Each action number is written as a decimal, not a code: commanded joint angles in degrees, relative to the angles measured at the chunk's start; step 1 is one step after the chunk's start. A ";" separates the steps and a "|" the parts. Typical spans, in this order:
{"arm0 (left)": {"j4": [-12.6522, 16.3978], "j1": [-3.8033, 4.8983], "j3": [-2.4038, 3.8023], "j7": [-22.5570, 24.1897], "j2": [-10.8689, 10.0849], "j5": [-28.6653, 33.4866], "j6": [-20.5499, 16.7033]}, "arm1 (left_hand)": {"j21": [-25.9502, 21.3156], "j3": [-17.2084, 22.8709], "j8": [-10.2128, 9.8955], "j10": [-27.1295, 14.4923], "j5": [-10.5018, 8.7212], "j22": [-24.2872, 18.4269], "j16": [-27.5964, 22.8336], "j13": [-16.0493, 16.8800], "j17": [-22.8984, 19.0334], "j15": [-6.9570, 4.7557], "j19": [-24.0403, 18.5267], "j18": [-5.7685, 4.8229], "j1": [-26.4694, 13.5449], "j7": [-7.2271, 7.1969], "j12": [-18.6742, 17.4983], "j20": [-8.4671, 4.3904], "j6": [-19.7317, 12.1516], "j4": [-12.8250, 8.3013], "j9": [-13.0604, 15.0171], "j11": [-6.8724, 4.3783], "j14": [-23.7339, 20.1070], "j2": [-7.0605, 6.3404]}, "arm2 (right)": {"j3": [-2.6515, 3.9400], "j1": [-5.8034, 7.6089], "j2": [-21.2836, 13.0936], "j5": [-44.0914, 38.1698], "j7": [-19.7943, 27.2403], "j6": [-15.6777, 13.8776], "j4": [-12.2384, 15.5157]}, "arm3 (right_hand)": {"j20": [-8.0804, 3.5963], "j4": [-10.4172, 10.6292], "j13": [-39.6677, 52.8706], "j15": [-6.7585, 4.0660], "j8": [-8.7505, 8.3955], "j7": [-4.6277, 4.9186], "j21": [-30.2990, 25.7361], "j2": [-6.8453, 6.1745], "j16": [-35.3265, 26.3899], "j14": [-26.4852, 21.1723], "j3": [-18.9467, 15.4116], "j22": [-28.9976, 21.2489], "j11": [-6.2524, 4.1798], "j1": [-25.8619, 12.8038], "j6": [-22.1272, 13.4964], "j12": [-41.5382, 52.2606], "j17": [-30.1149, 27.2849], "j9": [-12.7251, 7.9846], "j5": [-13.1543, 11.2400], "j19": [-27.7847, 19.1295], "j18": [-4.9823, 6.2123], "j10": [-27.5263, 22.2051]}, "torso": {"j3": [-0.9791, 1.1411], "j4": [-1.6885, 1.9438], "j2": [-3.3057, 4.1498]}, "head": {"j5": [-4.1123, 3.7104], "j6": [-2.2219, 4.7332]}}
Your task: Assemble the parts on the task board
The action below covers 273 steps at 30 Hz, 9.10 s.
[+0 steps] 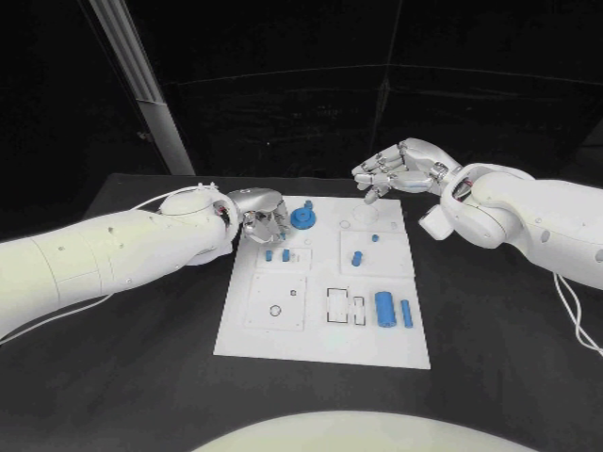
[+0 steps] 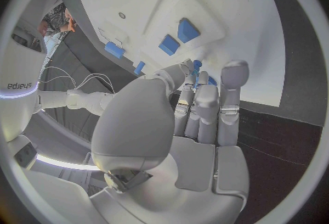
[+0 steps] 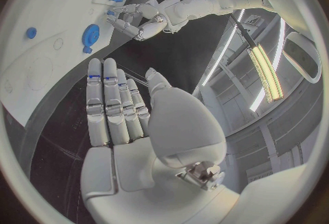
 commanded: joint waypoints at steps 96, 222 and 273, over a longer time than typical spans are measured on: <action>9.86 1.06 -0.09 23.82 -9.10 78.66 -2.38 | -16.74 -9.93 4.95 1.39 0.15 -9.67 -4.08 3.17 -5.00 -0.94 -3.00 2.59 2.87 -1.16 13.80 -0.88 -2.27 6.02 0.52 -2.03 -3.90 4.34 | 0.04 -5.91 0.42 -62.25 -15.80 1.02 3.12 | -5.91 -10.46 -0.19 -5.00 -1.21 -3.80 42.36 -7.79 62.32 10.36 23.47 33.14 -3.98 1.44 10.79 -5.70 42.37 0.15 -8.12 9.38 -0.81 5.36 | -0.11 -0.06 -0.11 | -3.73 1.55; 8.50 1.14 -0.06 23.37 -7.58 78.65 -1.86 | -17.87 -8.42 5.43 -0.32 0.13 -10.05 -3.95 3.40 -5.10 -0.47 -3.48 2.65 2.21 -0.44 14.87 -0.57 -3.73 5.19 0.40 -1.43 -4.46 4.09 | -1.49 -11.20 10.00 -63.53 -17.59 -2.80 13.92 | -6.19 -12.74 0.02 -5.35 -1.32 -4.10 49.14 -6.83 66.01 10.37 30.14 40.66 -4.40 1.49 13.40 -5.80 44.76 0.31 -9.89 9.74 -1.66 7.98 | -0.17 -0.08 -0.13 | 5.31 -2.35; 8.04 1.16 -0.06 23.01 -7.52 78.65 -1.65 | -18.00 -8.23 5.57 -0.54 0.13 -10.07 -3.93 3.45 -5.11 -0.42 -3.57 2.67 2.01 -0.39 15.08 -0.52 -3.91 5.12 0.41 -1.38 -4.57 4.07 | -1.53 -11.29 9.99 -61.45 -15.86 -5.62 14.00 | -4.28 -10.62 -0.01 -3.75 -1.30 -2.34 49.74 -9.90 67.41 9.91 26.68 40.64 -2.64 -2.92 6.53 -4.54 44.40 0.01 -9.44 8.96 -1.49 2.18 | -0.19 -0.15 -0.18 | 5.20 -1.92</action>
